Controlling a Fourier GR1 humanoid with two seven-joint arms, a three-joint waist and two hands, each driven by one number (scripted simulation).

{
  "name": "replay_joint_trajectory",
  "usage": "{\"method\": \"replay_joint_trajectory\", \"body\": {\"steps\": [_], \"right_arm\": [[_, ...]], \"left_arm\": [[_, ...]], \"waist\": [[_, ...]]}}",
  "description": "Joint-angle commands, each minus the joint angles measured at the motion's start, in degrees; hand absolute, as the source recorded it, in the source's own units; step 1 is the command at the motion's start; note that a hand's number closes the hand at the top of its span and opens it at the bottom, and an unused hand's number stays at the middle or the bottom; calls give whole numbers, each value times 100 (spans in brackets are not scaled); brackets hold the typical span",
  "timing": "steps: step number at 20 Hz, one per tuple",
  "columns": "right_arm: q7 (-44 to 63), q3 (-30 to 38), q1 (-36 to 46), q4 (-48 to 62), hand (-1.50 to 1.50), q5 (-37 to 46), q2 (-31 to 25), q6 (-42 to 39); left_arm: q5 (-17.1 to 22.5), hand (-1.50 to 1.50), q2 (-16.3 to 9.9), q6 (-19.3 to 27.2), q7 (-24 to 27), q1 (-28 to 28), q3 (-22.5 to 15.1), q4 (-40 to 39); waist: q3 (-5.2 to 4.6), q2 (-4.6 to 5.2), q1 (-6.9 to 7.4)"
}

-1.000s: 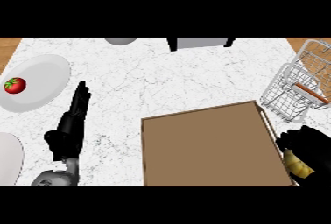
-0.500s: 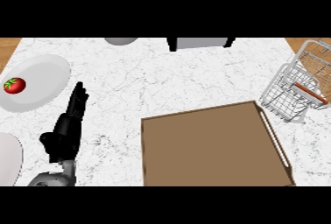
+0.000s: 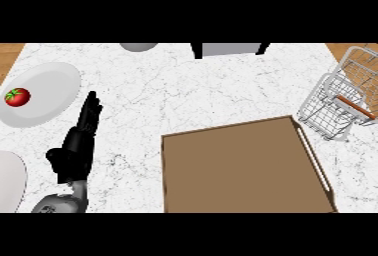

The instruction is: Pick the squash from the tray and place it in the tiered basket

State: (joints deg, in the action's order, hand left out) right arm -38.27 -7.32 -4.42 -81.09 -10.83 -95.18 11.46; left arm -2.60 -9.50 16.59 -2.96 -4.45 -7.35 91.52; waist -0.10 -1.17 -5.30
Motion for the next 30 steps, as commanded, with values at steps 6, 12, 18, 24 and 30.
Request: {"method": "replay_joint_trajectory", "body": {"steps": [6,12,18,24,30], "right_arm": [[-145,863,-114,390,150,-1416,-352,-1829],[667,1136,52,194,150,-1136,63,-1723],[1069,808,649,250,150,-129,648,-1255],[1227,512,1765,856,150,720,1041,-1582],[1892,224,2315,1540,-150,189,1891,-2560]], "left_arm": [[-109,0,125,-27,56,-84,-84,-138],[-81,0,30,-298,-177,271,-232,519],[-74,0,241,-365,69,-466,-79,-295],[-445,0,609,-116,409,-572,-338,-702],[-246,0,404,-408,66,-678,-197,-517]], "waist": [[1,42,210],[7,67,409],[9,161,671],[8,187,771],[8,199,848]]}}
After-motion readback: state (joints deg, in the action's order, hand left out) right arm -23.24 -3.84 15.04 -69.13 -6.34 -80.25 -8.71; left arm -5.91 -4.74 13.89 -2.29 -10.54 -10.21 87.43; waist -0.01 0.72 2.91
